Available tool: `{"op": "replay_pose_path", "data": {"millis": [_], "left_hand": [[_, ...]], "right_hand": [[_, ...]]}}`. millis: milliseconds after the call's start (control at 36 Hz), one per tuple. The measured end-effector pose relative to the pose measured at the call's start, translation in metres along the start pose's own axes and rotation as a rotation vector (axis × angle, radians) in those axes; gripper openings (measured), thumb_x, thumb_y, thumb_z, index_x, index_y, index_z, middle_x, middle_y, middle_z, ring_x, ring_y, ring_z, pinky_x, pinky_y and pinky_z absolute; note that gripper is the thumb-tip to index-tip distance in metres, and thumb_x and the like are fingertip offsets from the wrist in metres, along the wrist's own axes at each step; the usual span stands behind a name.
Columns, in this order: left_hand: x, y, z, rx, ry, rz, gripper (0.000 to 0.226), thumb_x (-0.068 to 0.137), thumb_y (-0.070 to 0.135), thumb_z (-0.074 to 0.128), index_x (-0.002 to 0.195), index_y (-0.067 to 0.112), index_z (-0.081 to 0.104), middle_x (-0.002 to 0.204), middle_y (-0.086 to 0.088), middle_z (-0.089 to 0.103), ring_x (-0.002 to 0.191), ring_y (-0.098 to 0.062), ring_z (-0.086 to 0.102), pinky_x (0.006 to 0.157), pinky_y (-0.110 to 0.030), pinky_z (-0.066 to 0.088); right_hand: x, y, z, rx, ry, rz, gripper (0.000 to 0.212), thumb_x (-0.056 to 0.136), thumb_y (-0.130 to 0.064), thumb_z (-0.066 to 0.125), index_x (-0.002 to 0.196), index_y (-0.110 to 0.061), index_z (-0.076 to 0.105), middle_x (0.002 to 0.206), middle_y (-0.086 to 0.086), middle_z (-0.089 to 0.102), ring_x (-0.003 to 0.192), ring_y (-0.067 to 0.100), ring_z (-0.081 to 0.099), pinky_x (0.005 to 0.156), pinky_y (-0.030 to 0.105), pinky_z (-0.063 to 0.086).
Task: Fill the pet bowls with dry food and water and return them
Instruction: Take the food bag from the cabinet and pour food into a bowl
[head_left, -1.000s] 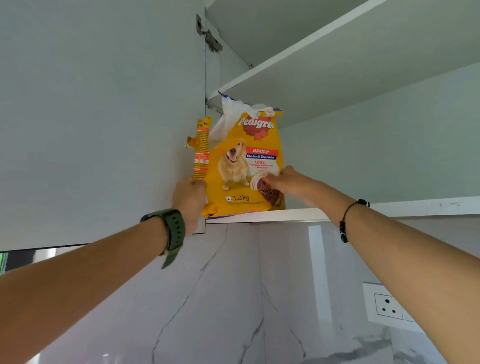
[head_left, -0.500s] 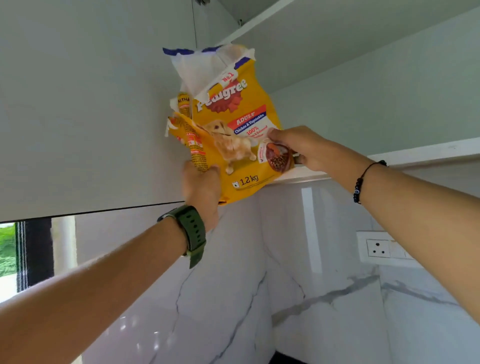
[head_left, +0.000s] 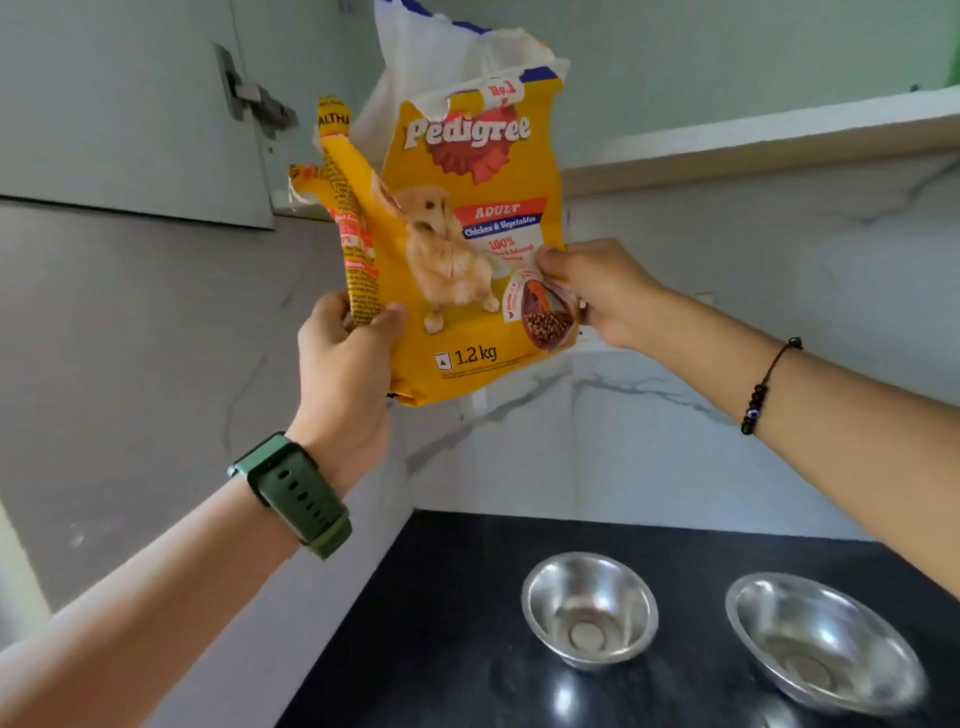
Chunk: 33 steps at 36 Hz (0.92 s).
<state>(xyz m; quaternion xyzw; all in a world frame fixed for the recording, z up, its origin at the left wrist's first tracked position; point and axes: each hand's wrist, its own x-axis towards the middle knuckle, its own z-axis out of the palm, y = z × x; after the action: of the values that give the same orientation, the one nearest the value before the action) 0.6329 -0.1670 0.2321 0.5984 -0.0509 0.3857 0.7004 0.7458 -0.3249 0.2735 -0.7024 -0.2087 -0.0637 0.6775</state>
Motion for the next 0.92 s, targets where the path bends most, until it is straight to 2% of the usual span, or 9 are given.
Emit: {"op": "replay_pose_path", "data": {"millis": [56, 222, 306, 361, 417, 500, 639, 750, 917], "left_hand": [[-0.017, -0.019, 0.004, -0.012, -0.015, -0.057, 0.011, 0.093, 0.008, 0.052, 0.092, 0.019, 0.053, 0.093, 0.002, 0.068, 0.080, -0.016, 0.068, 0.061, -0.031, 0.059], [-0.081, -0.083, 0.015, -0.066, -0.106, -0.243, 0.012, 0.093, 0.006, 0.052, 0.091, 0.018, 0.054, 0.093, -0.002, 0.067, 0.086, -0.021, 0.065, 0.072, -0.039, 0.055], [-0.119, -0.115, 0.021, -0.079, -0.148, -0.335, 0.015, 0.093, 0.003, 0.050, 0.092, 0.017, 0.054, 0.092, -0.002, 0.065, 0.084, -0.018, 0.063, 0.068, -0.031, 0.051], [-0.145, -0.135, 0.025, -0.065, -0.157, -0.419, 0.017, 0.093, 0.000, 0.048, 0.091, 0.016, 0.053, 0.089, -0.002, 0.064, 0.082, -0.018, 0.061, 0.069, -0.031, 0.050], [-0.171, -0.153, 0.029, -0.036, -0.164, -0.488, 0.022, 0.093, -0.004, 0.044, 0.088, 0.016, 0.051, 0.081, -0.002, 0.062, 0.077, -0.019, 0.059, 0.068, -0.033, 0.049], [-0.206, -0.179, 0.031, 0.056, -0.209, -0.568, 0.028, 0.092, -0.007, 0.041, 0.087, 0.019, 0.052, 0.085, -0.003, 0.059, 0.080, -0.021, 0.056, 0.073, -0.036, 0.047], [-0.247, -0.203, 0.031, 0.208, -0.311, -0.672, 0.030, 0.091, -0.005, 0.040, 0.091, 0.022, 0.054, 0.099, -0.009, 0.062, 0.094, -0.028, 0.059, 0.086, -0.044, 0.049], [-0.266, -0.210, 0.032, 0.289, -0.388, -0.670, 0.030, 0.091, -0.004, 0.039, 0.091, 0.022, 0.054, 0.103, -0.011, 0.063, 0.098, -0.028, 0.059, 0.090, -0.047, 0.048], [-0.283, -0.229, 0.020, 0.269, -0.383, -0.703, 0.033, 0.092, -0.004, 0.039, 0.100, 0.022, 0.057, 0.101, -0.008, 0.062, 0.093, -0.022, 0.057, 0.091, -0.044, 0.048]], "right_hand": [[-0.018, 0.018, -0.013, -0.032, 0.041, 0.052, 0.014, 0.093, -0.020, 0.055, 0.083, -0.014, 0.063, 0.083, 0.004, 0.067, 0.068, 0.015, 0.063, 0.060, 0.024, 0.051], [-0.081, 0.087, -0.056, -0.109, 0.162, 0.232, 0.015, 0.094, -0.026, 0.052, 0.091, -0.019, 0.065, 0.089, 0.002, 0.067, 0.079, 0.019, 0.064, 0.074, 0.034, 0.049], [-0.118, 0.128, -0.075, -0.070, 0.230, 0.349, 0.019, 0.094, -0.030, 0.052, 0.099, -0.018, 0.066, 0.094, 0.005, 0.068, 0.084, 0.023, 0.063, 0.081, 0.041, 0.049], [-0.146, 0.156, -0.086, -0.020, 0.285, 0.438, 0.023, 0.095, -0.030, 0.051, 0.107, -0.016, 0.065, 0.100, 0.008, 0.068, 0.087, 0.025, 0.063, 0.076, 0.039, 0.050], [-0.176, 0.183, -0.095, 0.060, 0.325, 0.523, 0.022, 0.095, -0.029, 0.051, 0.108, -0.017, 0.064, 0.104, 0.010, 0.067, 0.091, 0.027, 0.062, 0.075, 0.040, 0.051], [-0.221, 0.220, -0.109, 0.130, 0.341, 0.642, 0.015, 0.095, -0.029, 0.051, 0.096, -0.020, 0.063, 0.098, 0.007, 0.067, 0.091, 0.024, 0.062, 0.081, 0.044, 0.050], [-0.279, 0.258, -0.127, 0.297, 0.379, 0.648, 0.016, 0.095, -0.020, 0.050, 0.097, -0.015, 0.065, 0.091, 0.007, 0.070, 0.086, 0.022, 0.065, 0.076, 0.035, 0.052], [-0.305, 0.282, -0.130, 0.377, 0.452, 0.650, 0.018, 0.095, -0.017, 0.050, 0.087, -0.014, 0.066, 0.080, 0.005, 0.073, 0.082, 0.024, 0.065, 0.075, 0.037, 0.052], [-0.324, 0.302, -0.129, 0.324, 0.483, 0.609, 0.018, 0.095, -0.011, 0.050, 0.099, -0.006, 0.066, 0.091, 0.011, 0.069, 0.083, 0.024, 0.065, 0.081, 0.038, 0.051]]}}
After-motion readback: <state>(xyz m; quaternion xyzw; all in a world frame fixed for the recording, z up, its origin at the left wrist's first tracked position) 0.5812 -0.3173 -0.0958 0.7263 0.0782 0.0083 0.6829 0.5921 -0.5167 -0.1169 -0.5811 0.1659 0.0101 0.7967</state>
